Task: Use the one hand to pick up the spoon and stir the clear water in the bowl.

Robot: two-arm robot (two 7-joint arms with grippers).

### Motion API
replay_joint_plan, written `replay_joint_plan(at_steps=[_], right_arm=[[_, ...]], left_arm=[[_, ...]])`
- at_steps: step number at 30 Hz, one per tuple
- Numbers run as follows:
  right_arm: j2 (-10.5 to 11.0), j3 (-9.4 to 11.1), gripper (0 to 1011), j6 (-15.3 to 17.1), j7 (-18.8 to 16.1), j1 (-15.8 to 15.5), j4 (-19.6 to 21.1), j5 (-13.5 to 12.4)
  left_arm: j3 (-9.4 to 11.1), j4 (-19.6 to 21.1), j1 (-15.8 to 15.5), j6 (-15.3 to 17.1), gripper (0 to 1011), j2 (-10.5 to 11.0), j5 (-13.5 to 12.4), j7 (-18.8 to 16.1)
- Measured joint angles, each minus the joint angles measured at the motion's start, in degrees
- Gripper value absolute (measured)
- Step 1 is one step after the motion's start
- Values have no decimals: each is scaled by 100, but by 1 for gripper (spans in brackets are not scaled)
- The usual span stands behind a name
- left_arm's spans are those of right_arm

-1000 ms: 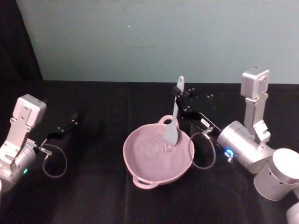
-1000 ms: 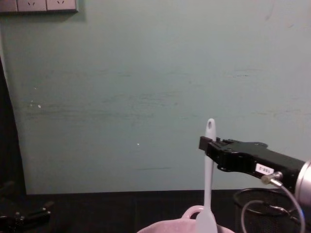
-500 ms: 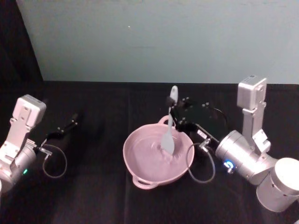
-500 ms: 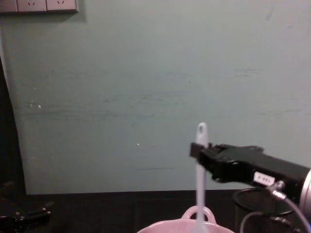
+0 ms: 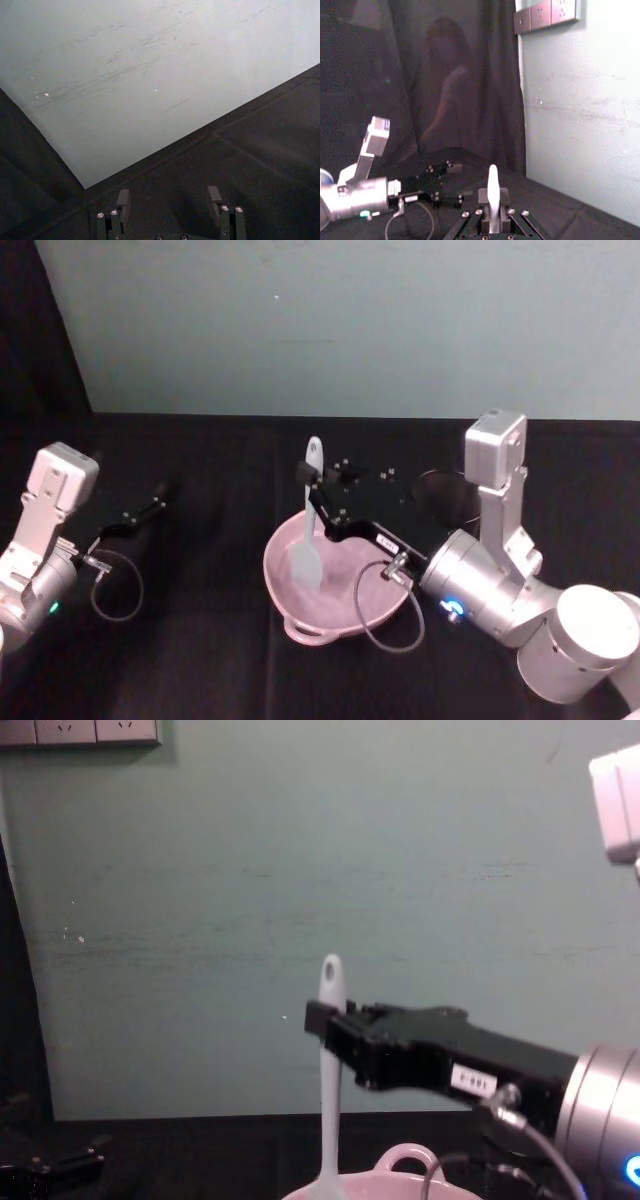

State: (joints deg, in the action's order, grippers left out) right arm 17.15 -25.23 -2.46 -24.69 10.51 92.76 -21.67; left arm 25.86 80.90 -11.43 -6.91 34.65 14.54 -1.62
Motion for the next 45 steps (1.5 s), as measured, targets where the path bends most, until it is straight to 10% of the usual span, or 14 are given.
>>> replay_joint_plan(at_steps=[14, 31, 45], right_arm=[[203, 281, 119, 151, 173, 170, 538, -140], [721, 1142, 118, 398, 524, 290, 1308, -366], [995, 1393, 119, 1014, 692, 79, 1228, -540]], left_arm=[[0, 0, 0, 0, 1005, 0, 0, 0], [0, 0, 0, 0, 1005, 0, 0, 0], [0, 0, 0, 0, 1005, 0, 0, 0]])
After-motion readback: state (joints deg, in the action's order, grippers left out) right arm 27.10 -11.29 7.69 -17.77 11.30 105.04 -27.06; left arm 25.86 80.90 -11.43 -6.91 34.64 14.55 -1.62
